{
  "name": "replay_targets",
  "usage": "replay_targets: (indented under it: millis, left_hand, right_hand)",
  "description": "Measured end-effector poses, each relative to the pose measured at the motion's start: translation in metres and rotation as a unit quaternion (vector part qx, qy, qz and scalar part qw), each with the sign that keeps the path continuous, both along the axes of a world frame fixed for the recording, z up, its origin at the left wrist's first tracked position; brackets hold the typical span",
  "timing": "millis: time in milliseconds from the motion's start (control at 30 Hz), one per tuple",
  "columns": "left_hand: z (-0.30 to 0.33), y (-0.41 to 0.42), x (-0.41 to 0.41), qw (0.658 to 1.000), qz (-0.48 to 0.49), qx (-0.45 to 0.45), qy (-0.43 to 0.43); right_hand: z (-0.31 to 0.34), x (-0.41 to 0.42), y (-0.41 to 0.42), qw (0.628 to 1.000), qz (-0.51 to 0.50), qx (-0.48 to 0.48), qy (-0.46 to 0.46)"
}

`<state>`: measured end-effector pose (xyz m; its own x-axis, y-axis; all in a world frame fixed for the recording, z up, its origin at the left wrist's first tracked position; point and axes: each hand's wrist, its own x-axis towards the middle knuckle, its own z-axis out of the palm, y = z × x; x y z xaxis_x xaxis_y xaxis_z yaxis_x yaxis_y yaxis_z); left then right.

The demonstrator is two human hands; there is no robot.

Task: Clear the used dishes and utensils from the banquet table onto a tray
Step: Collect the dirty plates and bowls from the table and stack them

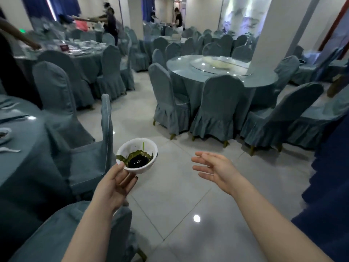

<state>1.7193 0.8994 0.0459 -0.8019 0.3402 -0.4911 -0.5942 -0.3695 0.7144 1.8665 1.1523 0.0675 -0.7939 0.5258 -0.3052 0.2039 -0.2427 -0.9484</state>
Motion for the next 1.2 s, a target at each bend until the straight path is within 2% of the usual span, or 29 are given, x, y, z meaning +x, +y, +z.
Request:
replay_targets:
  millis: [133,333,700,1000,1200]
  left_hand:
    - [0.006,0.026,-0.027,0.996,0.084,-0.002,-0.001]
    - [0.007,0.040,-0.088,0.981,0.190,0.016,0.017]
    - [0.022,0.035,-0.217,0.949,0.309,0.051,0.045]
    - [0.026,0.017,-0.308,0.896,0.435,0.043,0.075]
    - [0.017,0.006,-0.351,0.853,0.517,0.026,0.066]
  right_hand:
    - [0.001,-0.075,0.051,0.997,0.077,-0.003,-0.009]
    - [0.000,-0.199,0.068,0.978,0.207,0.003,-0.011]
    - [0.024,-0.397,0.063,0.946,0.323,-0.009,0.006]
    - [0.028,-0.558,0.017,0.880,0.475,-0.010,0.021]
    - [0.026,-0.662,-0.026,0.818,0.576,0.000,0.015]
